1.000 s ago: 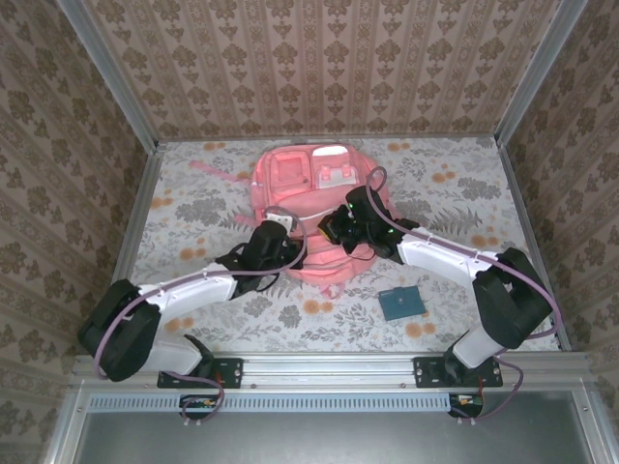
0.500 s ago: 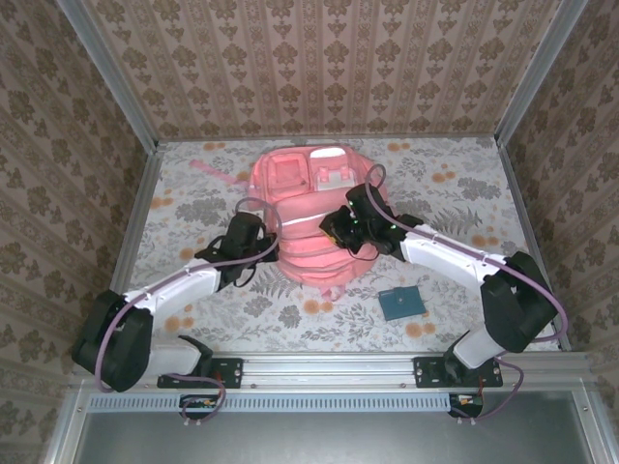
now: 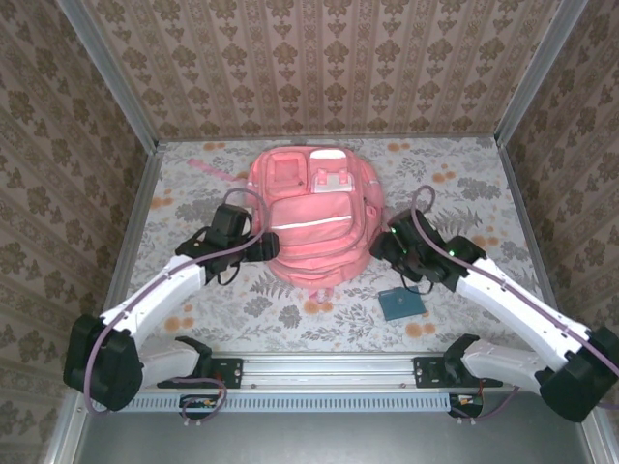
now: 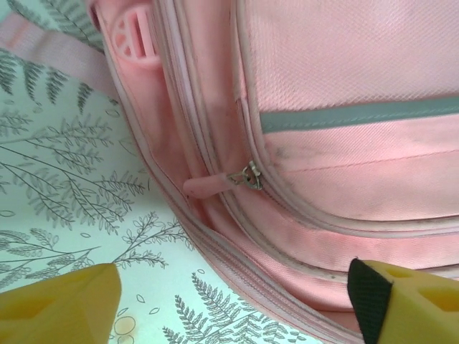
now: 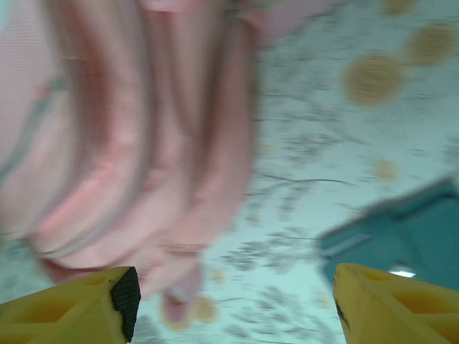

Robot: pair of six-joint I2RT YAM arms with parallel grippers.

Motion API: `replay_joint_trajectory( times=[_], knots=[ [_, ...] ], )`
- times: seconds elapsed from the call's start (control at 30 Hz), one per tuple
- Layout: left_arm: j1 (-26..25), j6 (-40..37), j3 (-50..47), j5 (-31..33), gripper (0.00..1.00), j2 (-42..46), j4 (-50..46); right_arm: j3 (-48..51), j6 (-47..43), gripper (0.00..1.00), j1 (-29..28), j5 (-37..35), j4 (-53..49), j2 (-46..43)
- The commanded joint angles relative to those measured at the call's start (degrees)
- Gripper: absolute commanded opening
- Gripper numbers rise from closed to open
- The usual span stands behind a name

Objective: Pack books, pencil case, and school supplies into a backpack

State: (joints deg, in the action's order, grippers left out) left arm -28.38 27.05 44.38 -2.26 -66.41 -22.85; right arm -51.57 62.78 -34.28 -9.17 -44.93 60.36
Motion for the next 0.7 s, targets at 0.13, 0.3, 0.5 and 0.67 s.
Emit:
replay_joint_trajectory(
  times=[0.13,0.3,0.5,0.67],
  knots=[
    [0.3,-2.7,3.4,-5.1,0.99,2.9,-2.7,10.7,2.0,0.73,1.6,-1.2,-8.8,-3.0],
    [0.2,-3.5,3.5,-6.5,1.0,2.9,-2.2,14.7,0.1,0.73,3.3,2.5,-0.8,0.5],
    [0.1,-3.4,3.6,-8.2,1.0,3.3,-2.4,15.4,-3.2,0.71,4.4,4.7,6.1,6.6],
    [-0.1,-2.7,3.1,-9.4,1.0,3.2,-1.8,15.7,-5.7,0.7,4.7,7.9,13.7,11.4]
  ],
)
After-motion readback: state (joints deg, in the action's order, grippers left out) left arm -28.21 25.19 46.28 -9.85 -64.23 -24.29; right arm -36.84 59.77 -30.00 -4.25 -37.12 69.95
